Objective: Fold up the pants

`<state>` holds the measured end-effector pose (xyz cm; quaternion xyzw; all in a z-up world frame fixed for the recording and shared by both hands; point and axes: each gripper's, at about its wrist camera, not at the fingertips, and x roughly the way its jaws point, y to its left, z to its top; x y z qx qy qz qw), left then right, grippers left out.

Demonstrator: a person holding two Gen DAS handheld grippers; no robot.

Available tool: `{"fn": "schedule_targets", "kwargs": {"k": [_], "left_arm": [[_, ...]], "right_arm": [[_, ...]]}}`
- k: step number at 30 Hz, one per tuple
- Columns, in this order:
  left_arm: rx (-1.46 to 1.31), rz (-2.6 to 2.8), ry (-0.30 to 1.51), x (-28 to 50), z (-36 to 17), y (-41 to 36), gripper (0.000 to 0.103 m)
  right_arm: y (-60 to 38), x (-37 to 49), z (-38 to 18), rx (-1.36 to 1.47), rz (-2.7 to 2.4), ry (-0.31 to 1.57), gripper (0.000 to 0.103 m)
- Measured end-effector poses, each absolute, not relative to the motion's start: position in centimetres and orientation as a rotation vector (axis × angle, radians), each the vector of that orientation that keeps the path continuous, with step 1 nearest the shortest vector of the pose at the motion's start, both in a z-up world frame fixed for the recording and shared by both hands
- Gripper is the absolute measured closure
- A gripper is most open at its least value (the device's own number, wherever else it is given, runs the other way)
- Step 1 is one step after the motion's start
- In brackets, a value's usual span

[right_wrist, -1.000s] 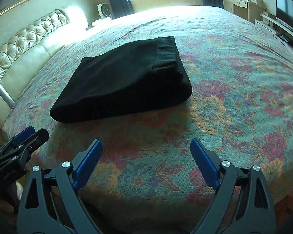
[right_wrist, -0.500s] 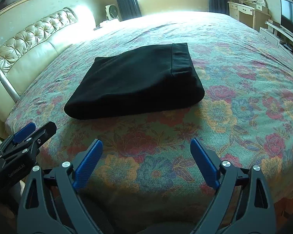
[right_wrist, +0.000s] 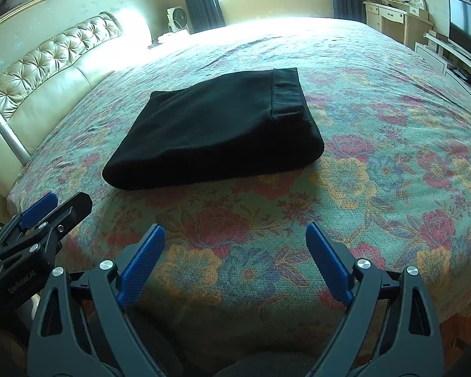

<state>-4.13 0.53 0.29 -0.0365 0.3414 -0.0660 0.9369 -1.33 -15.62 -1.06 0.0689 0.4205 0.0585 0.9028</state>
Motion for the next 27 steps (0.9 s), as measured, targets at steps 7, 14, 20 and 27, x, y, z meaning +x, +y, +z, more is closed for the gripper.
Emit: {"fn": "schedule_targets", "kwargs": {"k": [7, 14, 20, 27], "left_arm": [[-0.013, -0.075, 0.642, -5.0, 0.6, 0.1, 0.015], [-0.008, -0.095, 0.719, -4.7, -0.2, 0.0, 0.015], [0.034, -0.077, 0.673, -5.0, 0.1, -0.4, 0.015], [-0.026, -0.065, 0.705, -4.7, -0.5, 0.3, 0.015]], "right_arm": [[-15.6, -1.6, -1.1, 0.146, 0.123, 0.87, 0.012], [-15.6, -1.7, -1.3, 0.15, 0.123, 0.877, 0.012], [-15.9, -1.8, -1.3, 0.157, 0.119, 0.875, 0.012], [-16.2, -1.7, -1.4, 0.167, 0.117, 0.883, 0.012]]}}
